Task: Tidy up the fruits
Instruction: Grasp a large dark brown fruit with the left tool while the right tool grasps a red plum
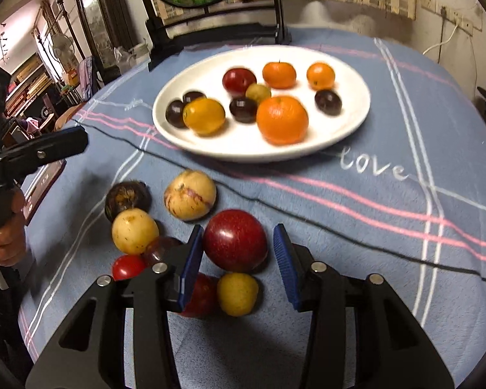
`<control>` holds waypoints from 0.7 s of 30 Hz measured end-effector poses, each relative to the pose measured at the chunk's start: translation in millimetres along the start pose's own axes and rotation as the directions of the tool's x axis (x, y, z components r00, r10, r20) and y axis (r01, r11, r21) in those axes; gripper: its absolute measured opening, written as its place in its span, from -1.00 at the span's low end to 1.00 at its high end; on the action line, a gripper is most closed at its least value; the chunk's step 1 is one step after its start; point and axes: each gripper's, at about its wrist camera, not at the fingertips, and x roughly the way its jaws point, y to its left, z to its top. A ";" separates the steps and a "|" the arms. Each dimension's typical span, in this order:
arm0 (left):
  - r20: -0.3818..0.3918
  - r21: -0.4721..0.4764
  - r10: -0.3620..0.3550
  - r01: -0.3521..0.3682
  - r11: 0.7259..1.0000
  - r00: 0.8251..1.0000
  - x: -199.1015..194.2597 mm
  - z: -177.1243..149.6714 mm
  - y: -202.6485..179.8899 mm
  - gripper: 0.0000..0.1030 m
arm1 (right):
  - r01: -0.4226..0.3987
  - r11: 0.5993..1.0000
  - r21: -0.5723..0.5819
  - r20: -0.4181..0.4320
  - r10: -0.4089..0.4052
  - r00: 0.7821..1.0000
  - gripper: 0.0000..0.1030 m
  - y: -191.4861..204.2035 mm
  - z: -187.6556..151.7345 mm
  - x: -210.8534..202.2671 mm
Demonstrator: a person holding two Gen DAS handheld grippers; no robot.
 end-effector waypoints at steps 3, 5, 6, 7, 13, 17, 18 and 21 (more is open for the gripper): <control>0.010 0.059 0.027 -0.028 0.998 1.000 -0.2 -2.4 -4.7 0.74 | -0.025 0.999 0.038 0.021 0.025 0.999 -0.24 -4.9 1.5 -7.0; 0.001 0.088 0.022 -0.022 0.996 1.000 1.0 -3.9 -4.3 0.74 | -0.053 0.996 0.078 0.056 0.049 0.997 -0.23 -11.0 3.4 -16.1; -0.008 0.113 0.004 -0.003 0.994 1.000 1.2 -5.4 -5.0 0.73 | -0.056 0.995 0.088 0.077 0.049 0.996 -0.23 -13.3 4.0 -21.3; -0.011 0.143 -0.008 0.010 0.990 1.000 0.5 -7.7 -6.7 0.73 | -0.052 0.994 0.092 0.089 0.044 0.995 -0.23 -14.6 3.9 -24.5; -0.059 0.357 -0.012 0.032 0.934 0.998 5.0 -31.5 -23.6 0.60 | -0.073 0.991 0.112 0.078 0.064 0.995 -0.23 -17.0 3.0 -23.0; -0.096 0.414 0.001 0.040 0.909 0.995 13.7 -41.3 -27.9 0.39 | -0.077 0.992 0.104 0.078 0.069 0.995 -0.23 -15.6 3.4 -23.9; -0.104 0.426 0.006 0.039 0.904 0.995 16.3 -43.3 -28.4 0.30 | -0.079 0.991 0.104 0.078 0.071 0.994 -0.23 -15.2 3.2 -24.0; -0.128 0.433 0.011 0.046 0.900 0.992 24.3 -45.6 -27.8 0.18 | -0.077 0.991 0.106 0.076 0.069 0.995 -0.23 -15.2 2.9 -23.7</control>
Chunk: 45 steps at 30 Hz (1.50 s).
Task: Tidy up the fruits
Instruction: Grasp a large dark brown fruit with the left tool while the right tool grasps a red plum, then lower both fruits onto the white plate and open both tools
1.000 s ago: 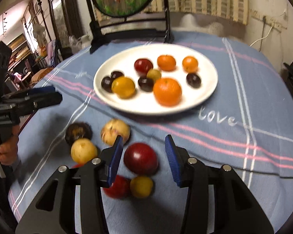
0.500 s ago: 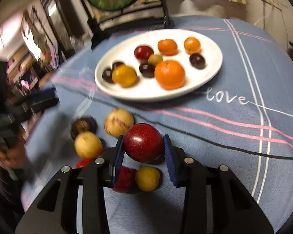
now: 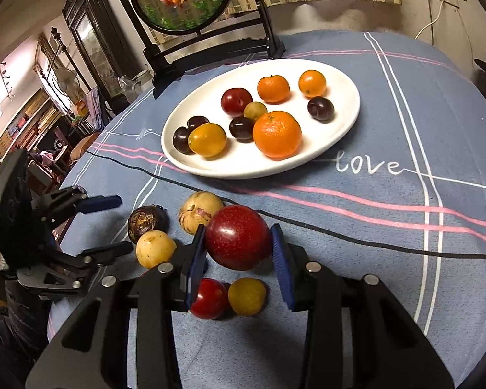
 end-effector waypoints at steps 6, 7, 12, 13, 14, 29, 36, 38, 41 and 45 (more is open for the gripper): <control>0.014 0.018 0.011 -0.012 1.000 1.000 6.7 -0.4 -8.0 0.14 | -0.001 1.000 -0.004 -0.006 0.001 1.000 -0.23 1.2 -1.0 0.9; 0.019 0.020 0.018 -0.018 1.000 1.000 7.6 0.1 -8.5 0.14 | -0.001 1.000 -0.005 -0.006 0.001 1.000 -0.23 1.4 -1.1 0.9; 0.011 0.015 0.007 -0.007 1.000 1.000 11.7 1.4 -6.6 0.15 | -0.002 1.000 -0.002 -0.008 0.002 1.000 -0.23 1.5 -0.6 1.3; 0.006 0.025 0.012 -0.012 1.000 1.000 11.7 0.7 -7.2 0.15 | -0.003 1.000 -0.001 -0.006 0.003 1.000 -0.23 1.1 -0.2 0.8; 0.006 0.031 0.015 -0.015 0.999 1.000 11.5 0.4 -7.5 0.15 | -0.004 1.000 -0.001 -0.004 0.004 1.000 -0.23 1.2 0.2 0.4; -0.025 0.010 -0.025 0.025 1.000 0.999 20.4 2.7 -8.2 -0.12 | 0.005 1.000 -0.012 0.003 -0.005 1.000 -0.23 4.0 0.0 -1.2; -0.014 0.004 0.004 -0.004 1.000 1.000 13.4 4.7 -7.9 -0.12 | -0.001 1.000 -0.020 0.012 0.001 1.000 -0.23 7.1 1.9 -0.3; 0.000 -0.006 0.006 -0.006 1.000 1.000 8.6 6.1 -6.3 -0.12 | -0.003 0.999 -0.035 0.024 0.004 1.000 -0.23 10.5 2.3 -1.7; 0.022 -0.016 0.001 -0.001 1.000 1.000 1.5 8.6 -5.1 -0.12 | -0.013 0.998 -0.059 0.042 0.016 0.999 -0.23 16.8 3.2 -3.0; 0.065 -0.082 -0.039 0.045 0.996 0.997 -8.4 19.6 2.9 -0.12 | -0.017 0.999 -0.050 0.122 0.023 0.992 -0.23 19.3 12.1 -8.3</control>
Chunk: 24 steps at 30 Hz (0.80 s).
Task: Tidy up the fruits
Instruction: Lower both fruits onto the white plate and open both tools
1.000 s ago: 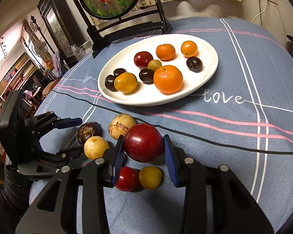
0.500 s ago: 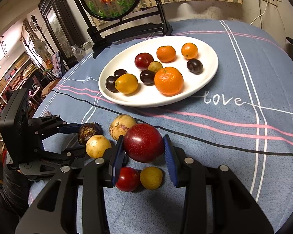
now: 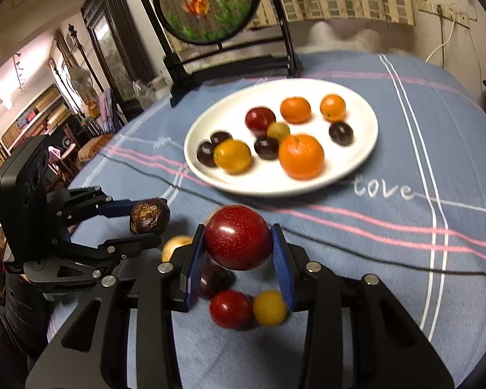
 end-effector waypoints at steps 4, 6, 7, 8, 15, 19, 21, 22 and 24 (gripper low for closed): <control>0.079 -0.150 -0.011 0.023 0.988 0.997 -5.2 32.8 16.1 -0.12 | 0.084 0.996 0.042 0.143 -0.089 0.986 -0.23 -7.0 18.1 -3.0; 0.104 -0.197 0.044 -0.022 0.980 0.994 -0.4 52.7 22.2 -0.12 | 0.115 0.991 0.068 0.175 -0.126 0.976 -0.23 -14.9 29.6 4.7; 0.112 -0.215 0.060 -0.035 0.976 0.992 3.5 61.2 24.8 -0.12 | 0.126 0.989 0.083 0.181 -0.140 0.974 -0.23 -20.2 35.5 11.1; 0.115 -0.237 0.072 -0.043 0.971 0.991 9.0 69.6 27.9 -0.12 | 0.134 0.987 0.094 0.178 -0.149 0.973 -0.23 -24.1 39.9 16.6; 0.052 -0.285 0.156 -0.135 0.949 0.986 60.2 108.9 39.3 -0.12 | 0.128 0.983 0.131 0.130 -0.145 0.981 -0.21 -51.4 66.2 56.5; 0.038 -0.327 0.194 -0.171 0.929 0.980 65.9 113.4 48.3 0.37 | 0.147 0.982 0.119 0.107 -0.160 0.981 -0.14 -52.0 71.2 60.9; 0.063 -0.328 0.221 -0.189 0.926 0.973 54.1 111.1 46.6 0.46 | 0.144 0.983 0.116 0.124 -0.158 0.980 0.00 -47.1 68.4 49.8; 0.072 -0.319 0.214 -0.181 0.930 0.974 46.3 110.6 44.8 0.48 | 0.133 0.985 0.109 0.136 -0.148 0.980 0.09 -43.2 65.5 41.1; 0.084 -0.314 0.217 -0.181 0.932 0.973 28.5 106.1 39.4 0.65 | 0.106 0.991 0.086 0.141 -0.118 0.983 0.12 -35.5 58.7 27.3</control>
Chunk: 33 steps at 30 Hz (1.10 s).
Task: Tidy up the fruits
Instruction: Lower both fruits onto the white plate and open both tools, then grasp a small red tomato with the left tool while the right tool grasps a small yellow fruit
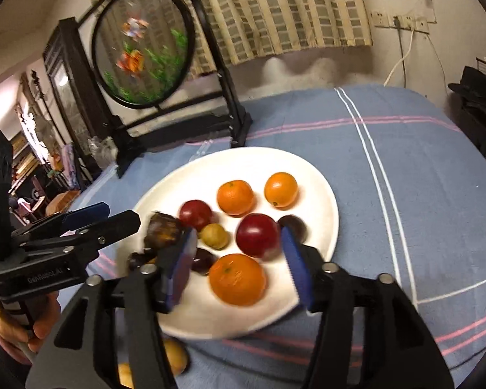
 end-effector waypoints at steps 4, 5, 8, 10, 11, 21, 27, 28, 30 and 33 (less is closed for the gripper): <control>0.060 0.050 0.027 -0.030 0.998 0.998 -40.4 -23.7 -2.6 0.81 | -0.040 0.994 -0.099 -0.001 0.040 0.999 0.12 13.1 -27.1 -35.5; 0.071 0.064 0.030 -0.034 0.997 0.997 -48.5 -31.7 -2.8 0.83 | -0.038 0.991 -0.125 -0.004 0.038 0.999 0.12 15.9 -34.5 -42.3; 0.087 0.075 -0.003 -0.004 0.997 0.996 -64.7 -62.7 0.9 0.85 | -0.048 0.982 -0.180 -0.032 0.043 0.999 0.12 19.4 -58.1 -59.6; 0.060 0.067 -0.020 0.016 0.998 0.998 -65.1 -76.7 5.5 0.85 | -0.034 0.978 -0.206 -0.058 0.022 0.998 0.09 19.3 -73.8 -66.6; 0.034 0.051 -0.024 0.022 0.998 0.999 -64.0 -85.5 9.7 0.85 | -0.022 0.975 -0.220 -0.077 0.005 0.997 0.03 18.9 -80.1 -68.0; 0.002 0.055 -0.102 0.102 0.993 0.995 -78.3 -108.9 12.0 0.85 | -0.048 0.988 -0.148 -0.214 0.016 0.977 -0.37 4.4 -97.4 -63.1; 0.000 0.097 -0.096 0.095 0.991 0.995 -79.0 -113.4 4.0 0.85 | -0.061 0.984 -0.167 -0.249 0.018 0.968 -0.36 8.9 -101.9 -59.0; -0.005 0.097 -0.107 0.107 0.990 0.994 -79.5 -114.1 4.0 0.85 | -0.062 0.983 -0.170 -0.257 0.016 0.966 -0.36 9.7 -103.5 -57.5; -0.010 0.100 -0.115 0.116 0.988 0.993 -80.4 -114.8 3.8 0.85 | -0.064 0.982 -0.180 -0.266 0.014 0.964 -0.36 11.9 -105.3 -55.1; -0.010 0.110 -0.124 0.124 0.986 0.992 -83.1 -116.8 2.1 0.85 | -0.059 0.980 -0.190 -0.265 0.006 0.964 -0.37 13.8 -106.7 -53.2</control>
